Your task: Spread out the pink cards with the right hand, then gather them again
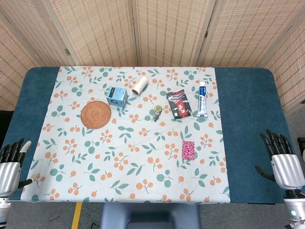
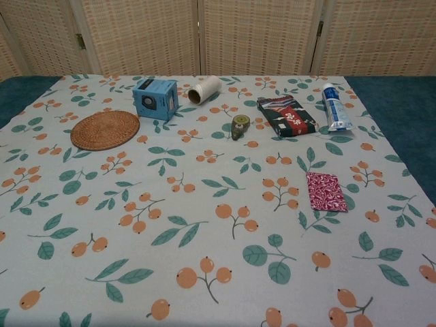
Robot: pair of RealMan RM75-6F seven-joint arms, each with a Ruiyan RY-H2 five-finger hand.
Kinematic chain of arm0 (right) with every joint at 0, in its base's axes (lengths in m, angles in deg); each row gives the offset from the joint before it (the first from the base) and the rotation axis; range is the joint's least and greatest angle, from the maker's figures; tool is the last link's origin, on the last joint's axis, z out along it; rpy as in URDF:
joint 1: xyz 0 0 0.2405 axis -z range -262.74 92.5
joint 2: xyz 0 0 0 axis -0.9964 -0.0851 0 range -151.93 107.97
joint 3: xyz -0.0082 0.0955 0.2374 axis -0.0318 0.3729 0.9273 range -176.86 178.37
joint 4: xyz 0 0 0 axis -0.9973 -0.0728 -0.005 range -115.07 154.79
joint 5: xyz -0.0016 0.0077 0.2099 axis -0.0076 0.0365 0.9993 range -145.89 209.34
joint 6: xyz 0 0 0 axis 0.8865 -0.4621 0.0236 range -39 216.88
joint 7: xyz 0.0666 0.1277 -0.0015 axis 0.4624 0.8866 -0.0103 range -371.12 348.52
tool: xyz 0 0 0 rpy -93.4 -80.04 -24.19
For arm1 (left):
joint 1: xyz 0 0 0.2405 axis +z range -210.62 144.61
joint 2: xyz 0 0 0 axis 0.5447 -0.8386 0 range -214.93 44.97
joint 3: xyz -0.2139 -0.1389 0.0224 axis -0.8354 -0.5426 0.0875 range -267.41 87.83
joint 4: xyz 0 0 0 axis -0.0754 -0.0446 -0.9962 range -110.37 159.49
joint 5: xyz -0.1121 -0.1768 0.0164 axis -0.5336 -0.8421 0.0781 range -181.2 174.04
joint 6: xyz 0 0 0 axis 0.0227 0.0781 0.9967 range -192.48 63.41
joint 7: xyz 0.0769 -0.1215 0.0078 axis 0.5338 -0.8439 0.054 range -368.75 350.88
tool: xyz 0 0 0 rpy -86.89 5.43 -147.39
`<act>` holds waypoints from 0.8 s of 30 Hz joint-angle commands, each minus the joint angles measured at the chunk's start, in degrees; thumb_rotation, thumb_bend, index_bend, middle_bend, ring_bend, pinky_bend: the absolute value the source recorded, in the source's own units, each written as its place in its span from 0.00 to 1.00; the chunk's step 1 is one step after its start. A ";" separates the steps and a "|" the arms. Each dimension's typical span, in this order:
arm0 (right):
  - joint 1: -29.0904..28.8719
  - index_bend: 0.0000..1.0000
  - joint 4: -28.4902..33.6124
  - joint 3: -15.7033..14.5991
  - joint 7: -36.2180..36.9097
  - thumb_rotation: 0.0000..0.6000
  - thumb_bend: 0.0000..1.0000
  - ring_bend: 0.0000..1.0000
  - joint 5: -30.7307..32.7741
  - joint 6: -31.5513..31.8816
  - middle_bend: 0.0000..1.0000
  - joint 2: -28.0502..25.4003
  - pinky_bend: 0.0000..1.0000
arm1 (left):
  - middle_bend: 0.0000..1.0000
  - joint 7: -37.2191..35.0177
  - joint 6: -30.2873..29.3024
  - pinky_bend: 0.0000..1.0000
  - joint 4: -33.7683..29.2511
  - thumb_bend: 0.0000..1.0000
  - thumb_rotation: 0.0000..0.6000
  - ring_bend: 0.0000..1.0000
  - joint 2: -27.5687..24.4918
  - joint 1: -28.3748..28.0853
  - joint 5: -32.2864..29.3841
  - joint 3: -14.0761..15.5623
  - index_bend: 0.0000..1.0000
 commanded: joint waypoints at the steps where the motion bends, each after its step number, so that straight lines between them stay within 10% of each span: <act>1: -0.15 0.00 0.02 0.00 0.23 1.00 0.21 0.03 0.11 -0.27 0.04 -0.09 0.00 | 0.03 0.05 0.02 0.00 0.11 0.22 1.00 0.04 0.11 0.04 -0.09 0.03 0.08; 24: -1.15 0.00 1.69 -0.72 3.60 1.00 0.21 0.05 0.07 -2.72 0.06 -2.08 0.00 | 0.03 -0.35 -1.42 0.00 0.49 0.22 1.00 0.04 0.41 1.04 0.34 0.25 0.08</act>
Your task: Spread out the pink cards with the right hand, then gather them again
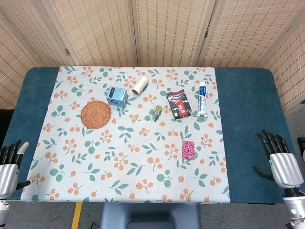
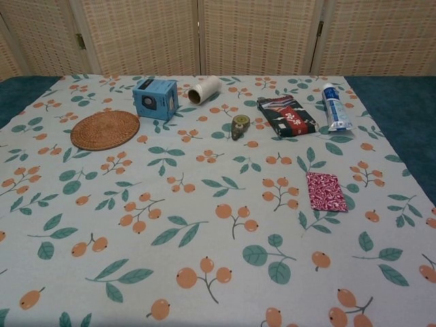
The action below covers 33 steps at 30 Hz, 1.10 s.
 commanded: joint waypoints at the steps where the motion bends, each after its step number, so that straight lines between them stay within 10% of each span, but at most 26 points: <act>1: -0.31 0.00 0.28 -0.15 0.01 1.00 0.21 0.05 0.04 -0.68 0.06 -0.24 0.00 | 0.03 -0.02 0.01 0.00 0.02 0.22 1.00 0.04 0.05 0.01 0.06 0.02 0.08; 13: -4.59 0.06 3.18 -0.78 2.58 0.95 0.21 0.05 1.38 -9.59 0.05 -1.03 0.00 | 0.03 -0.56 0.68 0.00 0.20 0.22 1.00 0.06 0.19 0.07 0.21 0.52 0.09; 23: -10.42 0.18 4.39 0.20 6.23 0.40 0.21 0.00 4.72 -19.44 0.04 1.97 0.00 | 0.03 -1.23 0.59 0.00 0.24 0.22 1.00 0.07 0.17 0.51 0.53 1.02 0.10; 33: -16.66 0.22 2.64 0.56 2.50 0.31 0.21 0.00 9.97 -29.89 0.02 6.58 0.00 | 0.03 -2.11 0.44 0.00 0.26 0.22 1.00 0.09 0.21 0.80 0.86 1.26 0.12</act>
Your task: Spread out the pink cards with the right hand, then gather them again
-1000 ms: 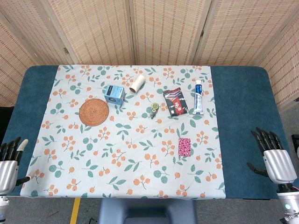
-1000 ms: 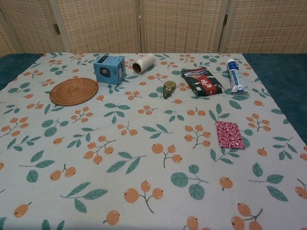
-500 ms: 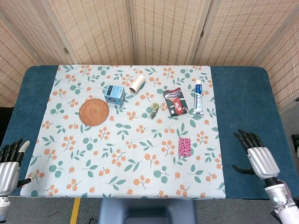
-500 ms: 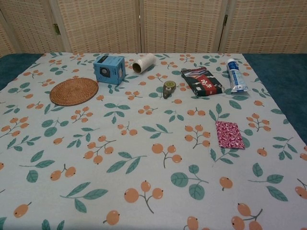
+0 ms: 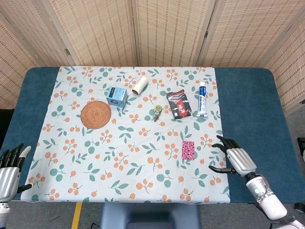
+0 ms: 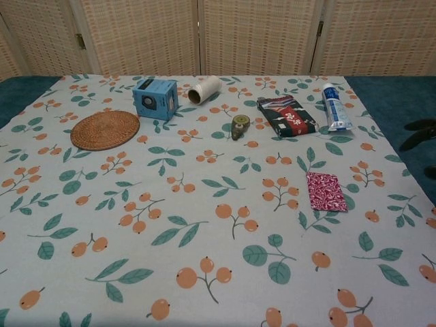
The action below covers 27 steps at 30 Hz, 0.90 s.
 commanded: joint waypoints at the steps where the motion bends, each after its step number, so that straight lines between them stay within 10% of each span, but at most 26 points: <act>1: -2.43 0.23 -0.93 0.29 -2.62 0.30 0.21 0.00 2.52 -3.05 0.01 2.41 0.00 | 0.03 -0.25 0.05 0.00 0.05 0.22 1.00 0.09 0.06 0.07 0.04 0.09 0.13; 27: -11.29 0.23 -7.84 1.86 -18.84 0.28 0.21 0.00 14.31 -7.89 0.01 13.32 0.00 | 0.04 -2.41 0.27 0.00 1.38 0.22 1.00 0.10 0.25 0.20 0.29 0.12 0.15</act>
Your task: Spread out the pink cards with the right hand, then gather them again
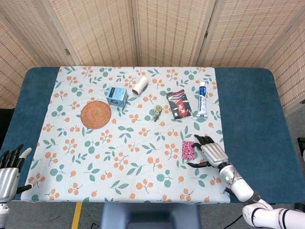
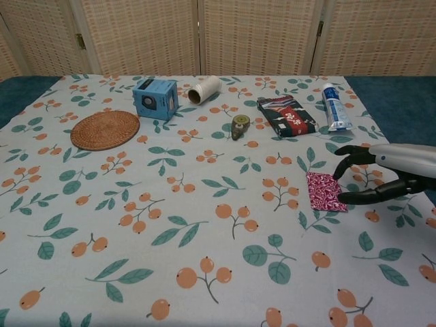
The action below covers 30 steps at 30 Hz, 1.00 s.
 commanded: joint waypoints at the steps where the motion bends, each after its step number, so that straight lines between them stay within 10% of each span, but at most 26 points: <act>1: -0.68 0.23 -0.74 0.26 -0.71 0.28 0.21 0.00 0.69 -0.01 0.01 0.82 0.00 | 0.04 -0.14 0.08 0.00 0.14 0.22 1.00 0.10 0.09 -0.02 -0.06 -0.02 0.15; 30: -2.32 0.23 0.74 -3.59 -3.66 0.27 0.21 0.00 1.43 0.27 0.01 1.74 0.00 | 0.04 -0.86 0.81 0.00 1.01 0.22 1.00 0.11 0.48 -0.04 -0.32 0.13 0.17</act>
